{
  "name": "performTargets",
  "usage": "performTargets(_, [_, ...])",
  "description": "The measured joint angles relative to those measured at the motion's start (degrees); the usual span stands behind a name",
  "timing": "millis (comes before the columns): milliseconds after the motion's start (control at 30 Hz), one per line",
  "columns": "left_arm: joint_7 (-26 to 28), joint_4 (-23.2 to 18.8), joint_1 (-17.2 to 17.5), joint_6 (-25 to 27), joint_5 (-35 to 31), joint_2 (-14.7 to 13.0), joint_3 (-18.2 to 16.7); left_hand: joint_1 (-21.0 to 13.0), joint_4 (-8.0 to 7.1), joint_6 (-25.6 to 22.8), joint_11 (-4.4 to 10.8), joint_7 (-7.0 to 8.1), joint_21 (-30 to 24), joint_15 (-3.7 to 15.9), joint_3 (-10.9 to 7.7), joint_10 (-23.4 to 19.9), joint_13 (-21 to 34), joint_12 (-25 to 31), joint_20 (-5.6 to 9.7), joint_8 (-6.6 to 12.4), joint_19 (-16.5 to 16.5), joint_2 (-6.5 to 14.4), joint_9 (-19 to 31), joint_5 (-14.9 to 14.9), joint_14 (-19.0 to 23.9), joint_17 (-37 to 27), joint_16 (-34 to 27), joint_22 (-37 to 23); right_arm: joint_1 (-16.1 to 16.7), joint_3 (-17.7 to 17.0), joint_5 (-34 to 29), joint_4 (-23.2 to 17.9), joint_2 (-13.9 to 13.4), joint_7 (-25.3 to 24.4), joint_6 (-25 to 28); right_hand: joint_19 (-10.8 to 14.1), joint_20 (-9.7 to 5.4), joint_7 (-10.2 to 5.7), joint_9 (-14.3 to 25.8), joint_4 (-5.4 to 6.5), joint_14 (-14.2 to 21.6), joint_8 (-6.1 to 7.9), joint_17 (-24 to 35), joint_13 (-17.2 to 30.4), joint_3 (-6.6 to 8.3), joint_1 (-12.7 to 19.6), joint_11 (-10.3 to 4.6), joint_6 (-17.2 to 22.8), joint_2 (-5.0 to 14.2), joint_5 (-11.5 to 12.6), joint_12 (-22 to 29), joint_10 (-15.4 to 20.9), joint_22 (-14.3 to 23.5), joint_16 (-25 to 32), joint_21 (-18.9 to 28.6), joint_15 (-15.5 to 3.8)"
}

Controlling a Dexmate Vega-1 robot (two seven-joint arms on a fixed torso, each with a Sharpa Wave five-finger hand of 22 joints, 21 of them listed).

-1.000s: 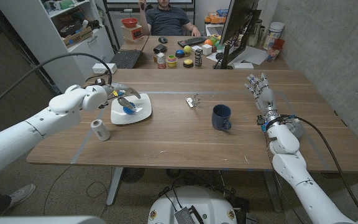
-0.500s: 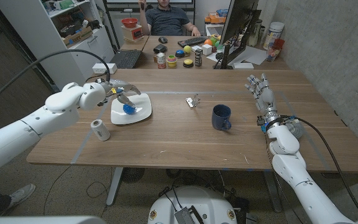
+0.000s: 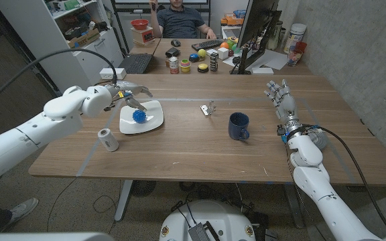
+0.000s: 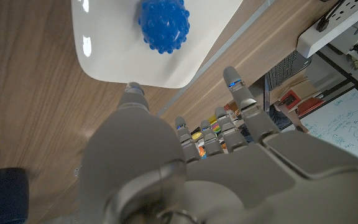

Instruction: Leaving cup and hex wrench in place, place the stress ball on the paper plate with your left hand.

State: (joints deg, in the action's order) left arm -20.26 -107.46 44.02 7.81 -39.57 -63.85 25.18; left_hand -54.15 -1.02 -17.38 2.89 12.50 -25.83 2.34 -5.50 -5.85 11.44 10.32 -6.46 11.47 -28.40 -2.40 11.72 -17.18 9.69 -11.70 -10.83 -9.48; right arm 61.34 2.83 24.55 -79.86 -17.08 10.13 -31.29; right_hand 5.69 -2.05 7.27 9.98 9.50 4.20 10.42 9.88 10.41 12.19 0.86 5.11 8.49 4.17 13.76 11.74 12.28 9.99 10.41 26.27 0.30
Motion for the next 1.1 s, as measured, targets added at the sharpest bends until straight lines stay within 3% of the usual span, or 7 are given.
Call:
performTargets(300, [2.4, -1.8, 1.6, -0.4, 0.9, -0.8, -2.4, 0.2, -0.32, 5.6, 0.00, -0.19, 2.1, -0.07, 1.25, 2.6, 0.0, 0.0, -0.72, -1.12, 0.7, 0.2, -0.3, -0.6, -1.5, 0.0, -0.4, 0.0, -0.2, 0.0, 0.2, 0.4, 0.1, 0.3, -0.3, 0.4, 0.01, 0.21, 0.0, 0.00, 0.3, 0.00, 0.0, 0.0, 0.00, 0.0, -0.21, 0.2, 0.00, 0.0, 0.0, 0.2, 0.0, 0.0, -0.2, -0.32])
performTargets(633, [4.8, -3.4, 3.3, -0.5, 1.8, -1.4, -4.7, 0.5, -0.56, 7.5, 0.19, -0.12, 2.8, -0.04, 1.49, 2.8, -0.2, 0.0, -0.86, -1.12, 0.6, 0.5, -0.3, -0.8, -1.5, 0.2, -0.4, 0.0, -0.3, -0.1, 0.3, 0.9, 0.2, 0.6, -0.5, 0.5, 0.10, 0.21, 0.0, 0.00, 0.3, 0.00, 0.0, 0.0, 0.00, 0.0, 0.04, 0.2, 0.00, 0.0, 0.0, 0.5, 0.0, 0.0, -0.4, -0.31])
performTargets(1100, [7.0, -5.4, 5.0, -0.6, 2.4, -2.0, -7.4, 2.0, -1.45, 13.0, -0.22, -0.15, 4.9, -0.83, 3.18, 5.3, -0.3, 0.0, -1.45, -1.56, 1.2, 0.5, -0.5, -1.1, -3.3, 0.2, -0.4, -0.3, -0.7, -0.2, 0.8, 2.0, 0.6, 1.3, -1.3, 0.7, -0.09, 0.21, 0.0, 0.00, 0.3, 0.00, 0.0, 0.0, 0.00, 0.0, 0.02, 0.2, 0.00, 0.0, 0.0, 0.4, 0.0, 0.0, -0.4, -0.31])
